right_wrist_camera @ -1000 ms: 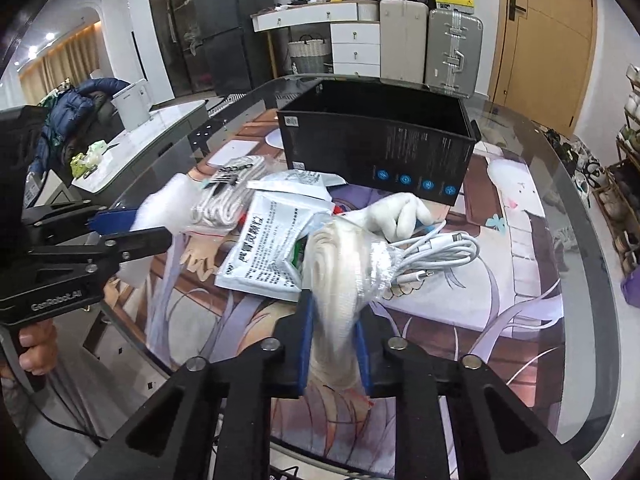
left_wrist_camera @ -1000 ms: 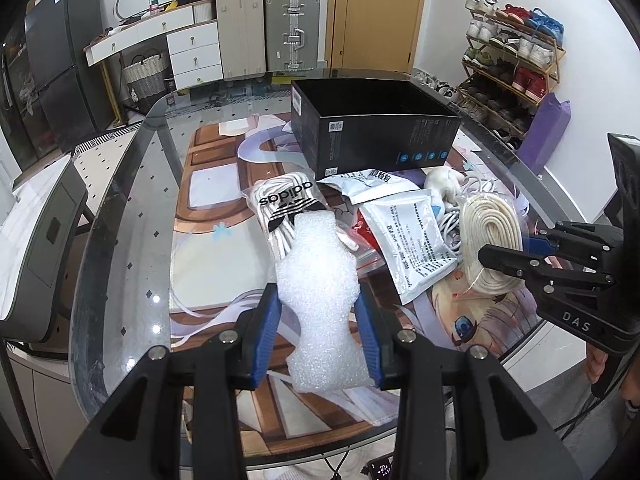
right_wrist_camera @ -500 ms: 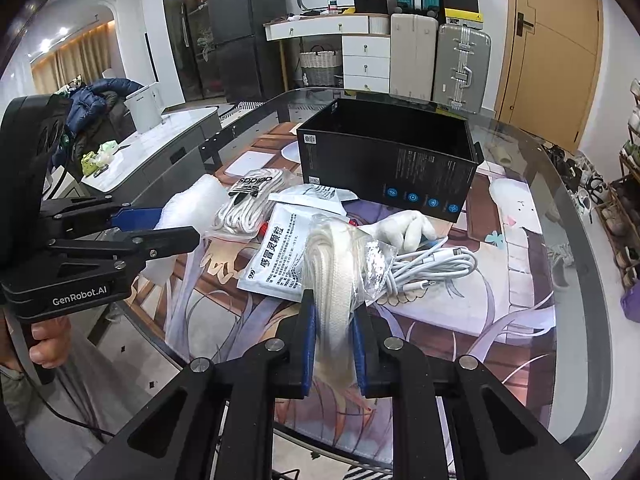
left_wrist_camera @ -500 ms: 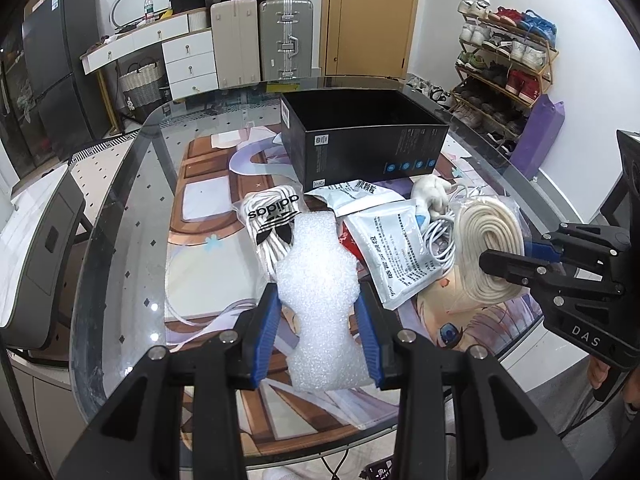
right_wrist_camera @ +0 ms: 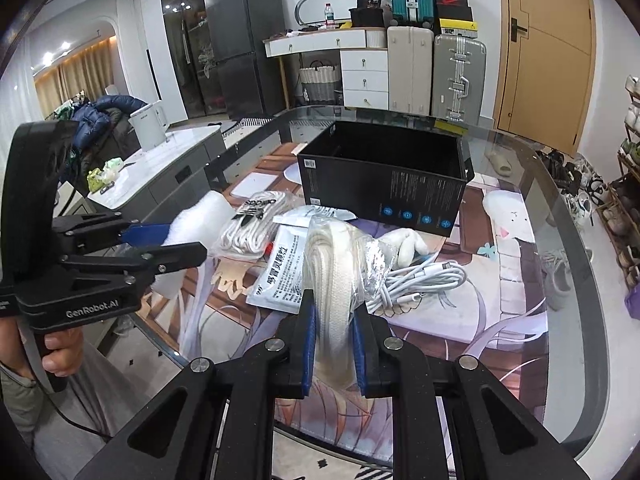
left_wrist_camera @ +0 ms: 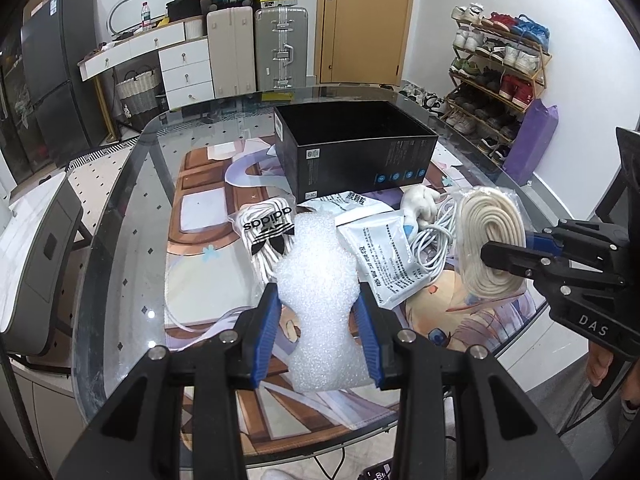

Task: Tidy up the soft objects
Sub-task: 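Grasp the white foam with the left tool while the right tool grasps the bagged cream rope, then lift the foam into the black box with the left tool while the right tool lowers the rope in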

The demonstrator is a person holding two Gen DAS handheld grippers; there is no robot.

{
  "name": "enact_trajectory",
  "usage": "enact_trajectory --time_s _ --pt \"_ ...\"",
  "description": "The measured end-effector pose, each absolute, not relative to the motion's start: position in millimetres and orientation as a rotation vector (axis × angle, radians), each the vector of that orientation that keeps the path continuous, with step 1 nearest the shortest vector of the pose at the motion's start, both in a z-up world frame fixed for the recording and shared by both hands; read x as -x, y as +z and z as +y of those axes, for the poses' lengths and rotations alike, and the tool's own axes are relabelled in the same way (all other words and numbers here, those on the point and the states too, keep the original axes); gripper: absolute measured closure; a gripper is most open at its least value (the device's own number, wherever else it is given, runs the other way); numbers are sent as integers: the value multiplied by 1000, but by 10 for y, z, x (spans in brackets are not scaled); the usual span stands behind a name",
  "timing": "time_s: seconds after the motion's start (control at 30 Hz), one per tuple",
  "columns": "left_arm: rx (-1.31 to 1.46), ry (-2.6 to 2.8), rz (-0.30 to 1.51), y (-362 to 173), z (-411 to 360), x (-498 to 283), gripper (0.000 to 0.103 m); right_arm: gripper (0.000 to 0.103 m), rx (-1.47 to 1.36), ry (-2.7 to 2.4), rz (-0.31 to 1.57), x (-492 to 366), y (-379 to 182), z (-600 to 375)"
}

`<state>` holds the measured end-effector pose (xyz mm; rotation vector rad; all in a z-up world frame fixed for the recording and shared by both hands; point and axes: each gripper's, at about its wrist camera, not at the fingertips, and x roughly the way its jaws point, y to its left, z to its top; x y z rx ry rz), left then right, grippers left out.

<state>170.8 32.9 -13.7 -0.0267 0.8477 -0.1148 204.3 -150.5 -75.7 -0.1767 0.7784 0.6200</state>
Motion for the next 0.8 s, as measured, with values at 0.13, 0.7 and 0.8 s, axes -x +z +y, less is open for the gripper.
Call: enact_trajectory --time_s 0.13,0.7,0.8 --pt "24 -117 835 -104 315 -1699 67 87 165 630 762 -1996 -686 -1534" --pt "41 -133 696 345 231 -1792 67 87 121 622 597 -1924 -82 -1573" --pt "42 -128 664 449 235 -1837 67 87 111 615 563 -1981 50 -1577"
